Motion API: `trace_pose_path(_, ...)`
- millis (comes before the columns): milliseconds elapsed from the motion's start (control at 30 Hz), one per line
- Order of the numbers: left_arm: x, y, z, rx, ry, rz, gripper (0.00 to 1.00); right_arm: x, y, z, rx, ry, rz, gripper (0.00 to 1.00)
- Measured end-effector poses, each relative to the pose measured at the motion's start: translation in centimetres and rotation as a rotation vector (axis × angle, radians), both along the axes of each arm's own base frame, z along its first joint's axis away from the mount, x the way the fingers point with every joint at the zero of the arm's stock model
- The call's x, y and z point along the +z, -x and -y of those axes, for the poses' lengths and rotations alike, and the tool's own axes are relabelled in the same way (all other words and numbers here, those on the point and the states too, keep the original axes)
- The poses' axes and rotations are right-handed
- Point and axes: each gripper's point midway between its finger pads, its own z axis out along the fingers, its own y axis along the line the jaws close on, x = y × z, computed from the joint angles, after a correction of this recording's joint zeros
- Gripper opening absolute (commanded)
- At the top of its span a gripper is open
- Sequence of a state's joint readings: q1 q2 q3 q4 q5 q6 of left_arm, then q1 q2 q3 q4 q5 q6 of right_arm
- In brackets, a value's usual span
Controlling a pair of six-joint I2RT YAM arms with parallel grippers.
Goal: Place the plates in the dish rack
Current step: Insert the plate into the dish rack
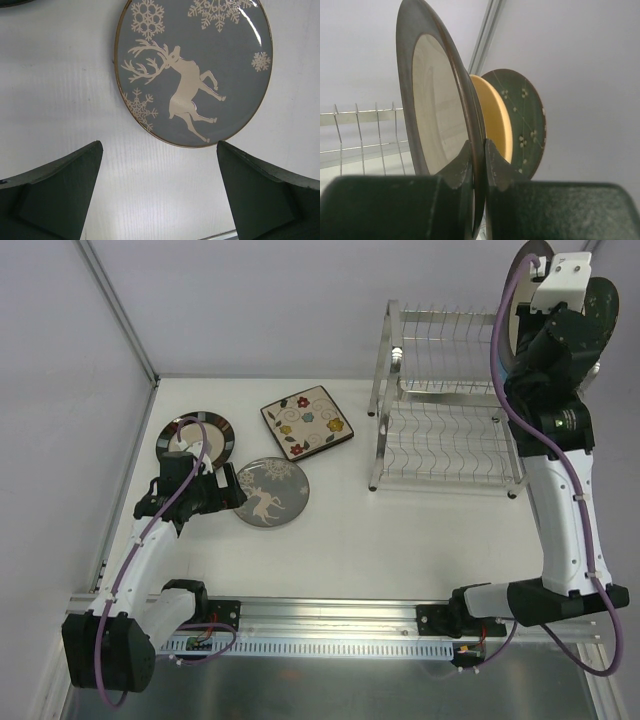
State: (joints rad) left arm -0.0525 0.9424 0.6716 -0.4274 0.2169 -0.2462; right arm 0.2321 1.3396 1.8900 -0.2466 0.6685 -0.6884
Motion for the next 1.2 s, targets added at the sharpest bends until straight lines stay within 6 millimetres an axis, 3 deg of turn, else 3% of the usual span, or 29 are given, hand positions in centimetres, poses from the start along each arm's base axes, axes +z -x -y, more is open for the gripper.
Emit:
trace_pose_path(300,0.0,0.0,0.0,0.0,0.0,0.0,0.99,-4.0,-3.5,-0.6,0.017,0.008,-0.1,0.01)
trace_pose_path(467,0.0,0.0,0.0,0.0,-0.001,0.0,0.99,-5.6,-4.3,-0.5,0.006,0.025,-0.143,0.0)
trace_pose_path(1200,-0.2,0.0,0.0,0.0,-0.001,-0.007,0.99,-5.5,-4.4,-0.5,0.005,0.038,-0.14,0.01)
